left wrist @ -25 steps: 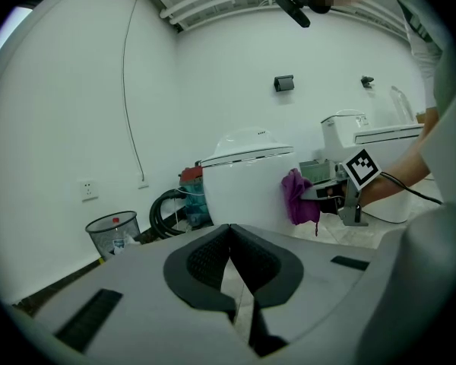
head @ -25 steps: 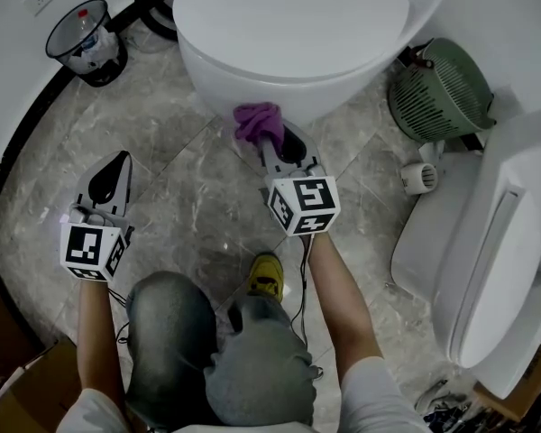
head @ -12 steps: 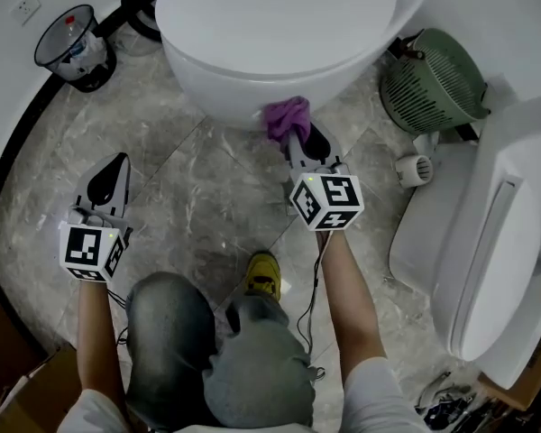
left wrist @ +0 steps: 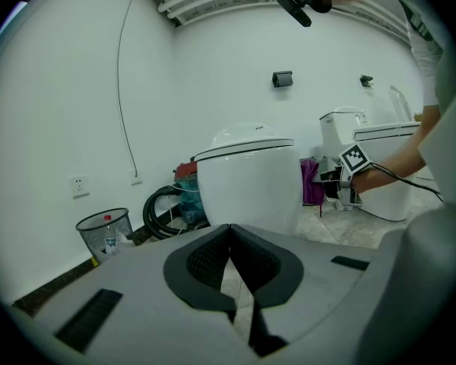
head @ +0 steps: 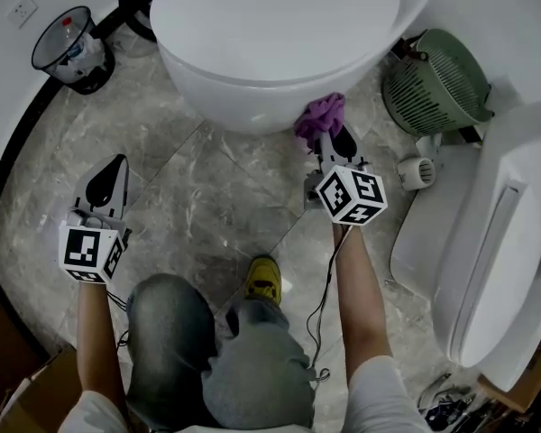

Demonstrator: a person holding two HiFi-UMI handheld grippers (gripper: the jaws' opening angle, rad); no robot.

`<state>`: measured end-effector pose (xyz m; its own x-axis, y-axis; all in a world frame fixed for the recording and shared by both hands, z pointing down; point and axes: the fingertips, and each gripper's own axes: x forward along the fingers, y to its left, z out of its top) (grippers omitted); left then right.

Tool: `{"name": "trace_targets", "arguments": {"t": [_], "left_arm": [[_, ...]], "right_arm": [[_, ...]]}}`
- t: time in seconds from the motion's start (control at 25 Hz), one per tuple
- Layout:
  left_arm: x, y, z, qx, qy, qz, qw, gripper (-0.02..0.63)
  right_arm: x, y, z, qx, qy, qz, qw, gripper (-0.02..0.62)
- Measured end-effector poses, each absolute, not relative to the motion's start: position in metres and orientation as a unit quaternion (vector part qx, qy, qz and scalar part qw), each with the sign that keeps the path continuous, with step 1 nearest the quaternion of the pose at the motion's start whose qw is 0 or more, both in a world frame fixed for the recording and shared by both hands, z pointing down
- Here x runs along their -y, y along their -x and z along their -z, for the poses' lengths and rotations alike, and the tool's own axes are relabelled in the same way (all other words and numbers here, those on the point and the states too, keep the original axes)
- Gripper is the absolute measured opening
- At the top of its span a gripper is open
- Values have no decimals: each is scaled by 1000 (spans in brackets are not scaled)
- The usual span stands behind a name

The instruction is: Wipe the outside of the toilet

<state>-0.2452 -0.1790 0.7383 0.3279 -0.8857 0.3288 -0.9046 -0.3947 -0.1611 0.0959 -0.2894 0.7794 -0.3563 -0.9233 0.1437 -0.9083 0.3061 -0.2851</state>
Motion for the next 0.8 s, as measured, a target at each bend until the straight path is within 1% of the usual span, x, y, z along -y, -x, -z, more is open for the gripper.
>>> {"name": "trace_targets", "arguments": {"t": [0.12,0.32,0.48,0.64,0.8], "left_arm": [[184,245,-741,550,-814,-187,27,17],[189,243,-747,547,-814,-193,29,17],[193,241,-748,545,-816,-192,28,17],[188,238,-748,544,-817,-187,29,17],[175,233,-750,539,-821,-187,33,17]], "right_arm": [[298,-113,-787,-789,588,176,32,89],[313,-145,-803,-752,631,188,21,80],[314,-161,-798,-744,643,181,24,78],[292,-153,-795,-754,635,169,19,77],[250,-113,-799,-789,598,143,-8,75]]}}
